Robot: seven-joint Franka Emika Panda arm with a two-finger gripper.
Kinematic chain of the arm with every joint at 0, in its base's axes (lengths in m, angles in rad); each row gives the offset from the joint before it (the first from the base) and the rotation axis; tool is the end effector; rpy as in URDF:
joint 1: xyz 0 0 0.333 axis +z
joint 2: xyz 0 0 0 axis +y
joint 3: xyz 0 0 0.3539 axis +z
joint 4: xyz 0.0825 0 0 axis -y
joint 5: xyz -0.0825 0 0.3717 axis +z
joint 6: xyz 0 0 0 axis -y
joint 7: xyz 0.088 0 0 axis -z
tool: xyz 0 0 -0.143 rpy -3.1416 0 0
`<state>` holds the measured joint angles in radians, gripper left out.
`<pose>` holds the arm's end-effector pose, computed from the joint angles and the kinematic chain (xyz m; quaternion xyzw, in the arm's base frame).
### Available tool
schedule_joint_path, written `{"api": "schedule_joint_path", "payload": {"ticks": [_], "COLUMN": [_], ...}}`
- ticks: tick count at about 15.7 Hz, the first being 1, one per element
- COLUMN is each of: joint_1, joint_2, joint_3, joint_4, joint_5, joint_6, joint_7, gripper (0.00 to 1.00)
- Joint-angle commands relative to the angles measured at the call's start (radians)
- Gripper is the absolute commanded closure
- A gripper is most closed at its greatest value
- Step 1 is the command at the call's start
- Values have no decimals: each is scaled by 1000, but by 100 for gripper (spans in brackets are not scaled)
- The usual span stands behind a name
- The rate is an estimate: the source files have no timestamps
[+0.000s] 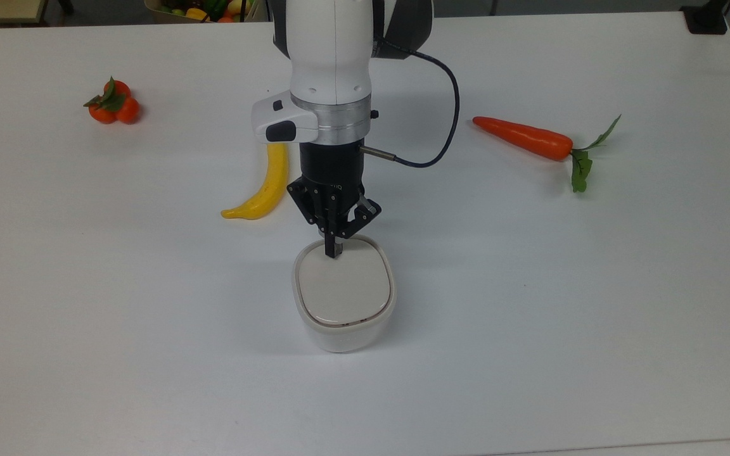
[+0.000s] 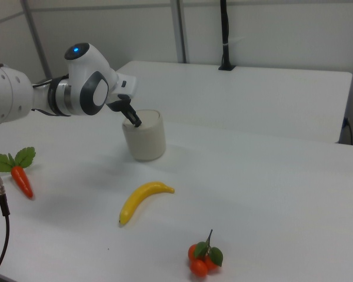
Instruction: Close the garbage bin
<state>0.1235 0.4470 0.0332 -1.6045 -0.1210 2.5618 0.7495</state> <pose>0.7333 0.1113 0.4361 -0.9349 0.2466 -0.2436 0.0760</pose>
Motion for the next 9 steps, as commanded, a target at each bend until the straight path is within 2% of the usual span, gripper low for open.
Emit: {"api": "schedule_joint_path", "payload": {"ticks": [1, 9], "joint_1": [-27, -33], "joint_2": [-33, -152], "joint_3": [20, 20], "joint_4": [-23, -25], "joint_5": [-17, -17], "joint_6": [-22, -176], "joint_7": [-12, -51], "gripper": [100, 99]}}
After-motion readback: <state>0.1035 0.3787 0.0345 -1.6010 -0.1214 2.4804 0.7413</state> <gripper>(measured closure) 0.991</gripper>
